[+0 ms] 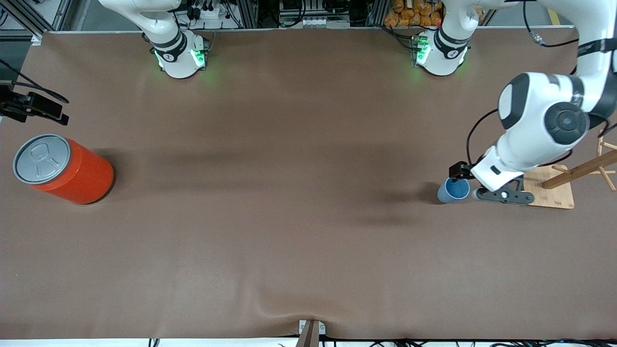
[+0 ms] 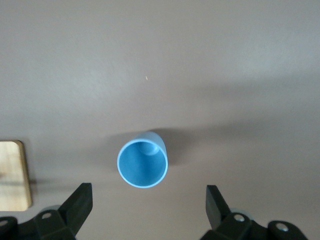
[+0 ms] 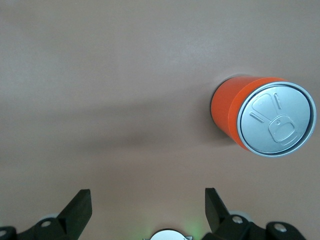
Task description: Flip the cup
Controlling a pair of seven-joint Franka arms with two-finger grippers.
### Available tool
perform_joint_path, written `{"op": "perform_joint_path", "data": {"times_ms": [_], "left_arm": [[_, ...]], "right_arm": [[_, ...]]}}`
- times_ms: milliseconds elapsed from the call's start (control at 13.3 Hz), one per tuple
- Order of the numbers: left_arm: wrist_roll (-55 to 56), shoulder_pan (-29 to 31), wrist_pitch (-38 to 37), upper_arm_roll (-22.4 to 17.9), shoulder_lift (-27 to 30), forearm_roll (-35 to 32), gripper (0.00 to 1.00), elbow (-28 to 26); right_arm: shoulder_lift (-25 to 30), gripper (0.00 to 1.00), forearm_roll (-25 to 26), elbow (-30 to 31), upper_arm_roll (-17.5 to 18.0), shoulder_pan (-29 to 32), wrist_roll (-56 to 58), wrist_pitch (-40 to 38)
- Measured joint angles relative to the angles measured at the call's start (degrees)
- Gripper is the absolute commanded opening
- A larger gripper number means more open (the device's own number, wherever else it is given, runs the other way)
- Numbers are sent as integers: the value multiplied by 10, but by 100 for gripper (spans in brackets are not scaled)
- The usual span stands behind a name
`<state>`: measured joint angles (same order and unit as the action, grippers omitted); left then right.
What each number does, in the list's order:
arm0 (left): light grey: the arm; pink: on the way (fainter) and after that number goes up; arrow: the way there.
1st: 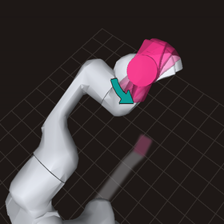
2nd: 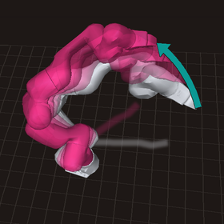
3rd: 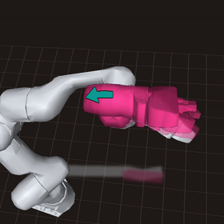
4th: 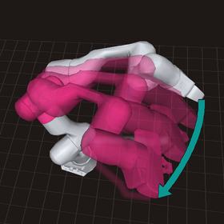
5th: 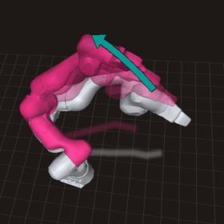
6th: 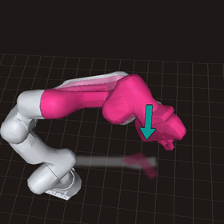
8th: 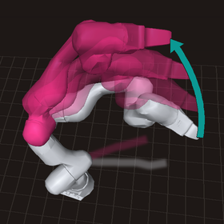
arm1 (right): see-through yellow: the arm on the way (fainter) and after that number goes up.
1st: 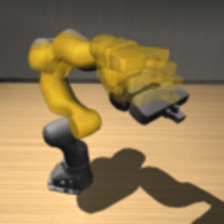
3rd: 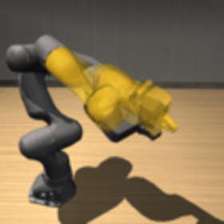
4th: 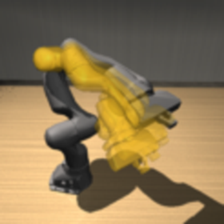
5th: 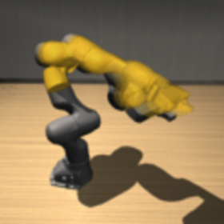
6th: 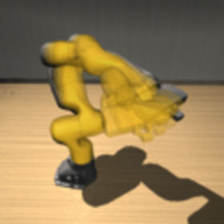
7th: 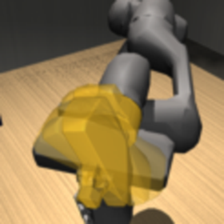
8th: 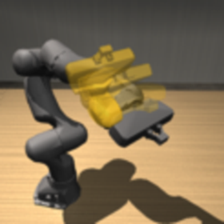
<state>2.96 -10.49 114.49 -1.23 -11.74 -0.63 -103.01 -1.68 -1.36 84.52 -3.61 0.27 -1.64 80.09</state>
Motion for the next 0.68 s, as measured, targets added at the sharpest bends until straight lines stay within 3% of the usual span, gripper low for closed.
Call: {"op": "perform_joint_path", "data": {"times_ms": [676], "left_arm": [[0, 23, -52, -1, 3, 0, 100, 85]], "right_arm": [[0, 100, 0, 0, 0, 0, 0, 0]]}}
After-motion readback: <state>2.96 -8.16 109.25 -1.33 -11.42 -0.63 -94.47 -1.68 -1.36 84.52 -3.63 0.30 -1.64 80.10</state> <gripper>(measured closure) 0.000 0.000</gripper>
